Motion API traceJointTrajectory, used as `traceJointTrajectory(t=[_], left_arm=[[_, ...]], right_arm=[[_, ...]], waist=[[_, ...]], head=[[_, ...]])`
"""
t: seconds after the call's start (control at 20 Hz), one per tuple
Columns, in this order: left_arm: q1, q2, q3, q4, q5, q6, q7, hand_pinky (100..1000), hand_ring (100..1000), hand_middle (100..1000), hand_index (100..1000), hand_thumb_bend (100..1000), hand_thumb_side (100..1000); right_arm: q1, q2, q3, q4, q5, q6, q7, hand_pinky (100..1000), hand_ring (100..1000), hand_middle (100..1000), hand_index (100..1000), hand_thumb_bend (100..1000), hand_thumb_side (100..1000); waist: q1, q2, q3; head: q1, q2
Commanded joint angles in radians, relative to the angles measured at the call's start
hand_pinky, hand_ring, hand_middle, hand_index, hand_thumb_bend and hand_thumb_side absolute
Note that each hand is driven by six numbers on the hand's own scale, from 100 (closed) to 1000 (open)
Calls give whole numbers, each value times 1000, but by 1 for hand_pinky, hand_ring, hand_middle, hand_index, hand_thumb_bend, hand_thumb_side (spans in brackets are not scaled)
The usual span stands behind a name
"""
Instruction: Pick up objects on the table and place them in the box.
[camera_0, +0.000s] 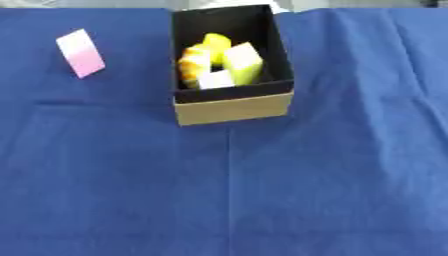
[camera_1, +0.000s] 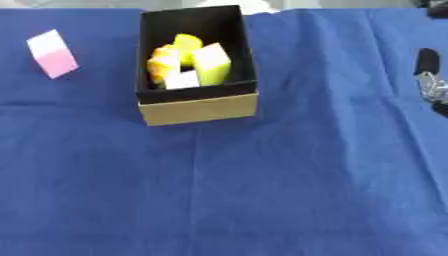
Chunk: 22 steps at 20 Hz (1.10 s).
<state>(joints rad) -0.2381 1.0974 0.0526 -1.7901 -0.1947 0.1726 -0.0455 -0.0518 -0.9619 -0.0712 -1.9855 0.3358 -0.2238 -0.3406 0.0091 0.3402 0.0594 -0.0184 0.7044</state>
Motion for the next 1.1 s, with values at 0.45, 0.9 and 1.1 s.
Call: traceJointTrajectory(t=[0.45,0.9,1.1], left_arm=[[-227,70,-100,299,-47,-38,-295,872,794,754,901,517,451],[-348,-2,-169,442,-144,-23,-365,876,811,764,896,558,402],[-383,-32,-182,479,-141,-34,-381,876,805,760,892,555,400]], right_arm=[[-18,3,0,-15,41,-16,-55,789,823,734,800,100,100],[-55,19,15,-15,21,-4,-38,782,818,727,792,100,100],[-64,27,16,-15,10,4,-35,779,816,725,790,100,100]], waist=[[13,-4,-16],[21,10,-20],[24,16,-23]], head=[[48,13],[71,-3],[79,-18]])
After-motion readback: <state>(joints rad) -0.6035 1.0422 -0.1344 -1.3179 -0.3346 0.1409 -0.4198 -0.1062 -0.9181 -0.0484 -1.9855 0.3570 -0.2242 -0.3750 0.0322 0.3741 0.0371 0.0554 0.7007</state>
